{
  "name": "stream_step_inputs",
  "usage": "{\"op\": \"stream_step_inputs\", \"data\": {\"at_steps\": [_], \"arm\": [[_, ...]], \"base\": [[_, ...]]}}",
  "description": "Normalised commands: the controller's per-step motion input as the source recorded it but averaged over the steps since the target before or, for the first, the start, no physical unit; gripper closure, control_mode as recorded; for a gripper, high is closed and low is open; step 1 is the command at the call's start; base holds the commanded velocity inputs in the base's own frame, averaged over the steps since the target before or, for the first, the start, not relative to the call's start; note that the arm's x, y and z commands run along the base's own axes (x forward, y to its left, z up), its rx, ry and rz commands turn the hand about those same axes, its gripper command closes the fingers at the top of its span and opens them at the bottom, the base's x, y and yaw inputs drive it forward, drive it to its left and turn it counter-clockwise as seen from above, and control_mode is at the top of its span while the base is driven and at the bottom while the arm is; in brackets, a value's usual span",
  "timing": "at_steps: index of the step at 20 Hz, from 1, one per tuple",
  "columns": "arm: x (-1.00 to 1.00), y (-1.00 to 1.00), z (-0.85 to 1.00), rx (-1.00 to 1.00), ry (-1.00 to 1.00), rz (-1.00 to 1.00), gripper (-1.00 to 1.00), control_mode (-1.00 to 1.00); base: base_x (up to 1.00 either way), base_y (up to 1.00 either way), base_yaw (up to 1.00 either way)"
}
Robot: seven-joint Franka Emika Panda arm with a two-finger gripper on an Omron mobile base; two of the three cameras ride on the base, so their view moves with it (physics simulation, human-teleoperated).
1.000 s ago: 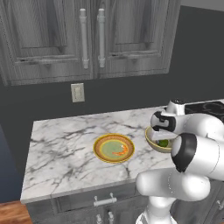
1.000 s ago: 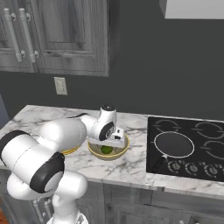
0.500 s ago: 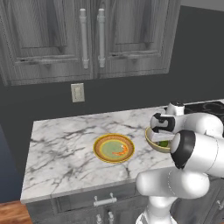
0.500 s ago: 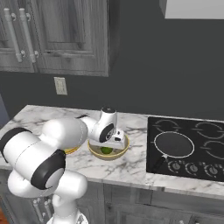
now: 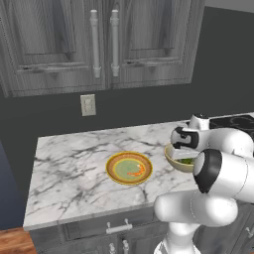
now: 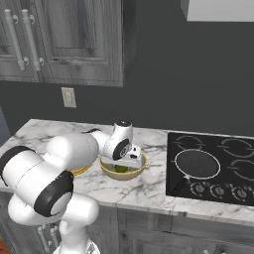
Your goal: Place the shrimp on the plate and place the lime on the same plate.
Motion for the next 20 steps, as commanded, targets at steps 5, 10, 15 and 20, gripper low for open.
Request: {"op": "stream_step_inputs", "data": {"at_steps": [5, 10, 15, 20], "arm": [[-0.09, 0.01, 0.63, 0.00, -0.01, 0.00, 1.00, -1.00], [-0.38, 0.01, 0.50, 0.00, 0.00, 0.00, 1.00, -1.00], [-0.31, 0.12, 0.29, 0.00, 0.00, 0.00, 1.00, -1.00], [-0.26, 0.31, 0.37, 0.00, 0.00, 0.00, 1.00, -1.00]], "base": [[0.00, 0.00, 0.00], [0.00, 0.00, 0.00], [0.00, 0.00, 0.00], [0.00, 0.00, 0.00]]}}
